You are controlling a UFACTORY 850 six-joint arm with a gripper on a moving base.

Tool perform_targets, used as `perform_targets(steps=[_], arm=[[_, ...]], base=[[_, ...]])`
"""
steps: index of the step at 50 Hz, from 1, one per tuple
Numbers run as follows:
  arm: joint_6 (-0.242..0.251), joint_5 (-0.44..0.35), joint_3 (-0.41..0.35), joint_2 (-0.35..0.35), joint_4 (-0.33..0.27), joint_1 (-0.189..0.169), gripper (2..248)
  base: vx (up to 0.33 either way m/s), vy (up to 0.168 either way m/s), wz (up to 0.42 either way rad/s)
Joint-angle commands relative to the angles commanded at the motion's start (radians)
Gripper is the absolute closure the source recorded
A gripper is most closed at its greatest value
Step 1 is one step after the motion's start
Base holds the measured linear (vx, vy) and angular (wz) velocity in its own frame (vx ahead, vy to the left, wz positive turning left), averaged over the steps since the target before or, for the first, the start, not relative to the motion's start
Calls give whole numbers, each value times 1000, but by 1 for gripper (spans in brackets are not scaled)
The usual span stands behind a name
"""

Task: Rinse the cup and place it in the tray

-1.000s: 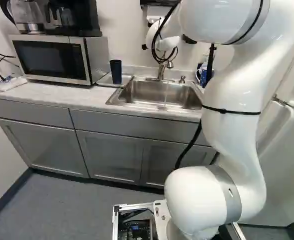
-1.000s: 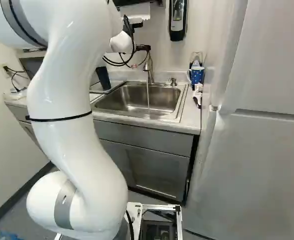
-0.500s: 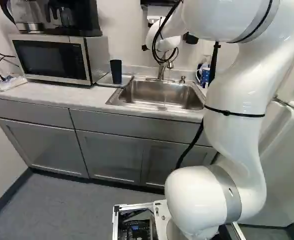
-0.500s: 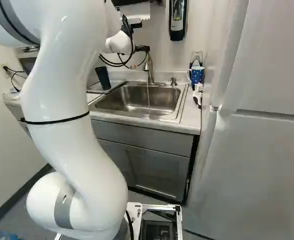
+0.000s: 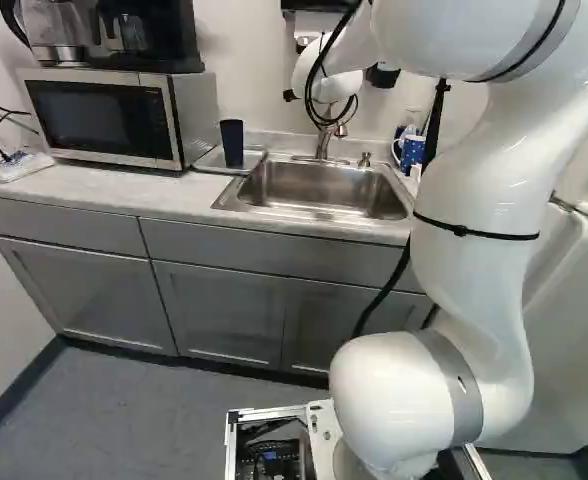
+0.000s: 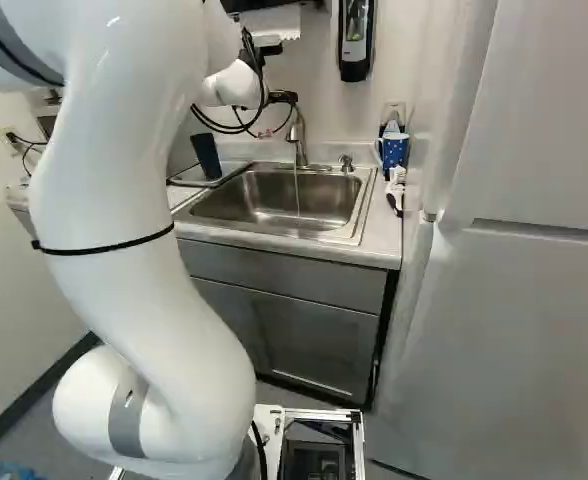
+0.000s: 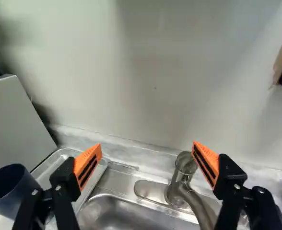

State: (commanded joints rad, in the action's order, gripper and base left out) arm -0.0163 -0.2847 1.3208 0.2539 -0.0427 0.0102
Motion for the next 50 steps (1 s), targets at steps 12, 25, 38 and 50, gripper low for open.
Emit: perform_targets(steps=[12,25,38,50], arm=[[0,0,-19,-17,0,0,3],[0,1,-48,-43,0,0,3],[0,7,-111,-101,0,-4,3],[0,17,-177,-163,0,-13,3]], base=[[0,0,0],[0,0,0],[0,0,0],[0,0,0]])
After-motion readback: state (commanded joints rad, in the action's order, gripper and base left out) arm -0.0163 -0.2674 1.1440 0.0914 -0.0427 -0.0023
